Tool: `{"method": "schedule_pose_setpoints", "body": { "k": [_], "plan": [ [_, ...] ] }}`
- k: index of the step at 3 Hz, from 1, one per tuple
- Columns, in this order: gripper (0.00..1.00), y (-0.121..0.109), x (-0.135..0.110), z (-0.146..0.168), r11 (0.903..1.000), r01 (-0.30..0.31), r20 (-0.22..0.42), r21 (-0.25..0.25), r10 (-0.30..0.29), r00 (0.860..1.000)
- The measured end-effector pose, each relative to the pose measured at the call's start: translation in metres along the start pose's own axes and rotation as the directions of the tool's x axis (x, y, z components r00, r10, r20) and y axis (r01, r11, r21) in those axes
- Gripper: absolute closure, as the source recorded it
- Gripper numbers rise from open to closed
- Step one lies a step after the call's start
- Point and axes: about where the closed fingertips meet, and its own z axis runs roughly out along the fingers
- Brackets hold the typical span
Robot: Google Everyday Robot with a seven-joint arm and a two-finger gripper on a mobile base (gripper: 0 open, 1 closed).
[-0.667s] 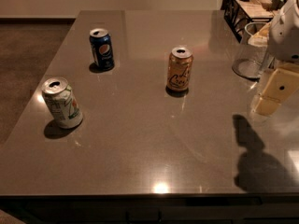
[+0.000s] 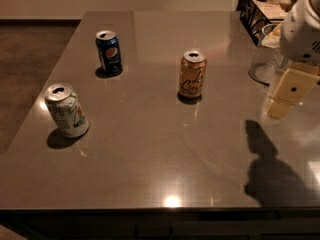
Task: Move orange can near 7up can
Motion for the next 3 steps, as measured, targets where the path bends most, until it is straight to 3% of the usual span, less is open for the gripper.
{"method": "schedule_pose_setpoints", "body": {
  "k": [2, 3],
  "plan": [
    [0.00, -0.040, -0.031, 0.033, 0.9905, -0.135, 0.031, 0.024, 0.134, 0.990],
    [0.00, -0.060, -0.055, 0.060, 0.9742, -0.224, 0.095, 0.028, 0.221, 0.971]
  ]
}}
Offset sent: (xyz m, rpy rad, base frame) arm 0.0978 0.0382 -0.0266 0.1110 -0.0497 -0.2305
